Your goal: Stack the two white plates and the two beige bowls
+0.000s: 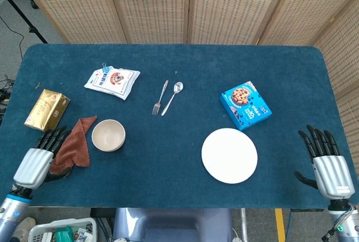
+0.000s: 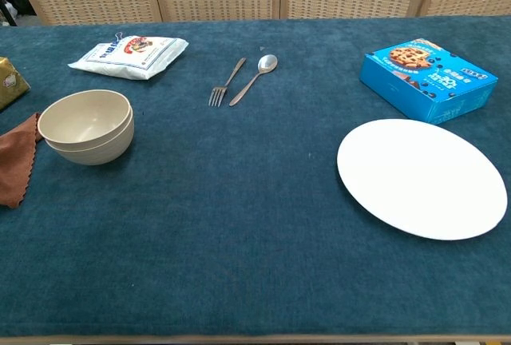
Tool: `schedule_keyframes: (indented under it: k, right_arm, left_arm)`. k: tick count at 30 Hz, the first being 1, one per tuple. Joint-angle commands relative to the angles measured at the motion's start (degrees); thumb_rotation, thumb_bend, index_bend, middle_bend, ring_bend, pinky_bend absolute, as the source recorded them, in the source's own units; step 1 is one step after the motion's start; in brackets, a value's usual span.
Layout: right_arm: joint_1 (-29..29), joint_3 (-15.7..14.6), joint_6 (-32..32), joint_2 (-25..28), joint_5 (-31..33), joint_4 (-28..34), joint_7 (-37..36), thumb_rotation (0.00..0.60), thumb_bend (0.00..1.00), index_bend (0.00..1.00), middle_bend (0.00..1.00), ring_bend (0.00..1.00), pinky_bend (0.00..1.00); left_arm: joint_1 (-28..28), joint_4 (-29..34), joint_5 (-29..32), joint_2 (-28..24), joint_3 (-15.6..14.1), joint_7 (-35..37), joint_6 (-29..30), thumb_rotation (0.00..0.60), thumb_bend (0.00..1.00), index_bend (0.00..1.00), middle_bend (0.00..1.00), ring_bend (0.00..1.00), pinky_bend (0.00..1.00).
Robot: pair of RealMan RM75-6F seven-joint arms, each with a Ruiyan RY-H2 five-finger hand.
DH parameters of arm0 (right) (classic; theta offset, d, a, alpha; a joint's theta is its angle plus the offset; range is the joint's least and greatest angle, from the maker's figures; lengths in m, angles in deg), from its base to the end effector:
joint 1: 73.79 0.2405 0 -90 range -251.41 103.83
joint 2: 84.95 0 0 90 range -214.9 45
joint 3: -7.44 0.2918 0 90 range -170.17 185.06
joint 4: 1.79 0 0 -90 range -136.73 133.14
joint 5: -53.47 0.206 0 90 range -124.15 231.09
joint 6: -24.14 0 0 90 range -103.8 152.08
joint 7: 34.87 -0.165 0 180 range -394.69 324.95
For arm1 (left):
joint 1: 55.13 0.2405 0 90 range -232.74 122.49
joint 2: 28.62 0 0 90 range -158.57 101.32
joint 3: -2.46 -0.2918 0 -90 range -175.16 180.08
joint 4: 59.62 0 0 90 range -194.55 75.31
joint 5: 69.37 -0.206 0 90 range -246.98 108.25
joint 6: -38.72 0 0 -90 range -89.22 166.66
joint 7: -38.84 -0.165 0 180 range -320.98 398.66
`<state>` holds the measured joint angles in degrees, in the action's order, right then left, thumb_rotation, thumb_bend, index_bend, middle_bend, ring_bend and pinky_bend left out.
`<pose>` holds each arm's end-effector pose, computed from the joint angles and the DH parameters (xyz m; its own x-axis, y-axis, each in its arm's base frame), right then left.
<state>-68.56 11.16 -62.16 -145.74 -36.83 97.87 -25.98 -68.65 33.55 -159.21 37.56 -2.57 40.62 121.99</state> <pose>-0.3034 -0.2067 0.1882 0.4747 0.0454 0.8790 -0.8738 -0.0961 0.4768 -0.3090 0.2219 0.1353 0.3538 0.1241 0.9271 0.9229 -0.2075 -0.3244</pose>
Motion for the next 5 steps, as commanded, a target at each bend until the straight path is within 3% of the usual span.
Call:
schedule_keyframes:
  k: [1, 5]
  right_arm:
    - [0.44, -0.07, 0.83, -0.44, 0.48, -0.11, 0.65, 0.6, 0.0, 0.0, 0.0, 0.0, 0.0]
    - [0.8, 0.36, 1.16, -1.78, 1.24, -1.12, 1.41, 0.6, 0.0, 0.0, 0.0, 0.0, 0.0]
  left_arm:
    - [3.32, -2.22, 1.41, -0.24, 0.85, 2.38, 4.29, 0.6, 0.2, 0.0, 0.0, 0.0, 0.0]
    - [5.43, -4.24, 2.02, -0.14, 1.39, 3.96, 6.8, 0.6, 0.2, 0.0, 0.0, 0.0, 0.0]
